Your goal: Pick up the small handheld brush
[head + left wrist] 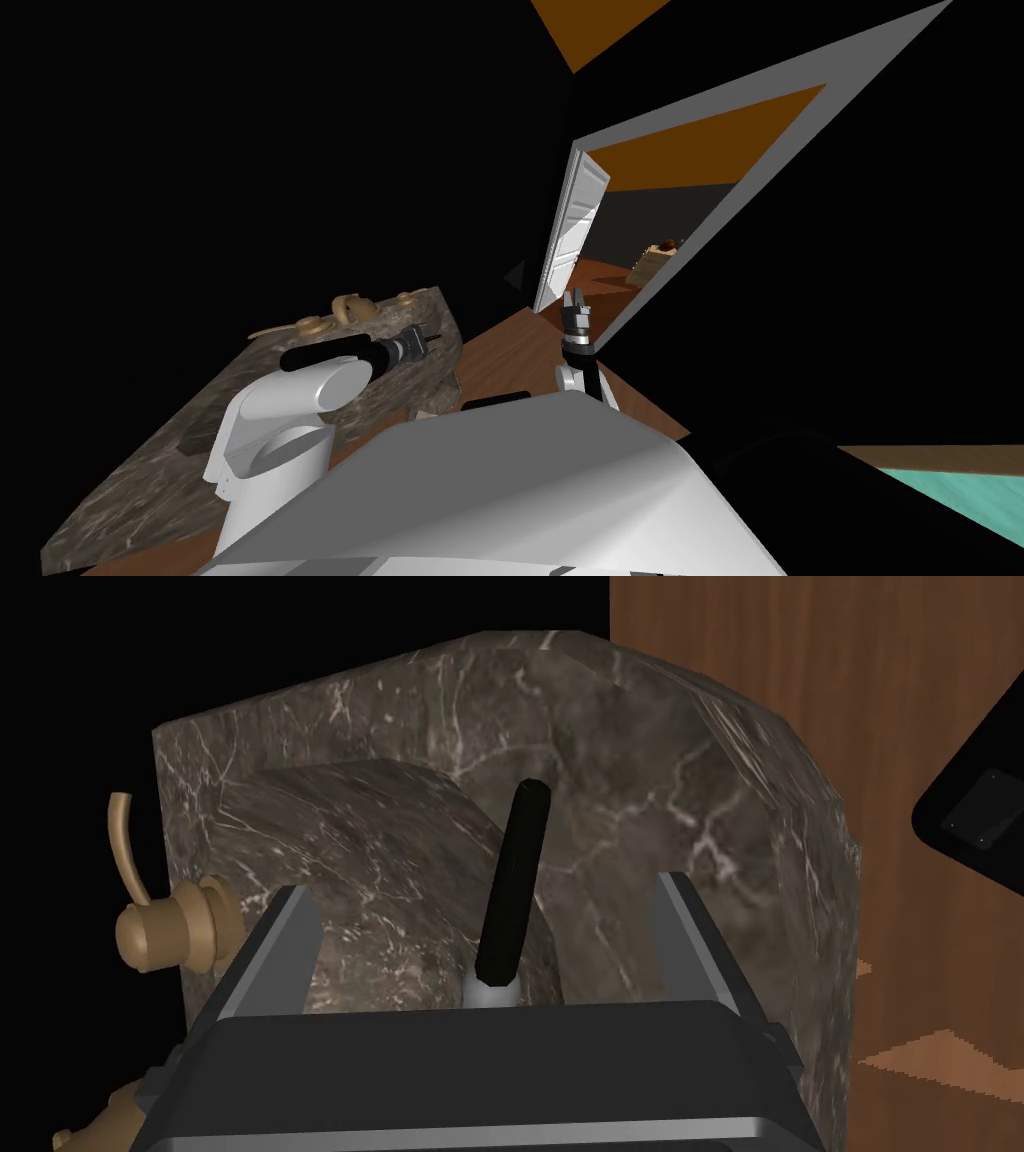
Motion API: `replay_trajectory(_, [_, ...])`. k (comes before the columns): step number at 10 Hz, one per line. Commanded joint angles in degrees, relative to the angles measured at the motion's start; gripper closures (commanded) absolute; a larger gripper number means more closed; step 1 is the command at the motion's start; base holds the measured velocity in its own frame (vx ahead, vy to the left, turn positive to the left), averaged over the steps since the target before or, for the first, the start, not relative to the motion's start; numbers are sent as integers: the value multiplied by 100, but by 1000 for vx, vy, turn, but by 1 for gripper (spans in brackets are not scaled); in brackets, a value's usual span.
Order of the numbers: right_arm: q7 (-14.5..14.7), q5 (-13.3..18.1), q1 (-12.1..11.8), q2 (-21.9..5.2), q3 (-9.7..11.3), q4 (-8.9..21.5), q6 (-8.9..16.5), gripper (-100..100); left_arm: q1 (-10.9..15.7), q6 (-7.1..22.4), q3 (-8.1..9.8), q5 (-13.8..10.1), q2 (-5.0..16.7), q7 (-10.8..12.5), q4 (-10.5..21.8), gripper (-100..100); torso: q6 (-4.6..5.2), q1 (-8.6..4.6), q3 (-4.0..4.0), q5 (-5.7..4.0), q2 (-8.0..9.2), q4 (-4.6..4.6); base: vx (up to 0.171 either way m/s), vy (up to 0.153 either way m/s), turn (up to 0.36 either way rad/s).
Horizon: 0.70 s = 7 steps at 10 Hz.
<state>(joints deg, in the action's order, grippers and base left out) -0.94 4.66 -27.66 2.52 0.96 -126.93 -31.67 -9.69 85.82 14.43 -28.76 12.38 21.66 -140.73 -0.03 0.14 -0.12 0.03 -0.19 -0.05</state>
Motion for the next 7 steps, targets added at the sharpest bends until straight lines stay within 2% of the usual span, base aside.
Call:
replay_trajectory(1, [0,0,0,0,0,0,0,0,4,286,16,-70,10,-3,-17,-100,0,0,0,0,0,0,49,36,-71])
replay_trajectory(2, [0,0,-1,0,0,0,0,0,4,301,16,-70,10,-3,-17,-100,-3,-4,0,0,0,0,26,15,13])
replay_trajectory(3, [0,0,0,0,0,0,0,0,25,527,82,-233,59,-1,-58,-100,-3,-11,3,-2,5,1,42,28,-171])
replay_trajectory(4, [0,0,0,0,0,0,0,0,25,643,82,-233,59,-1,-58,-100,0,-8,1,-2,2,1,44,33,-77])
replay_trajectory(5, [0,0,-1,0,0,0,0,0,36,828,141,-380,109,1,-107,-100,-3,-7,1,-1,2,0,57,54,-114])
replay_trajectory(6, [0,0,0,0,0,0,0,0,36,976,141,-380,109,1,-107,-100,-1,1,-1,0,-3,0,47,51,-101])
replay_trajectory(7, [0,0,-1,0,0,0,0,0,38,1170,193,-510,158,4,-162,-100,-2,0,-1,1,-1,-1,45,49,-149])
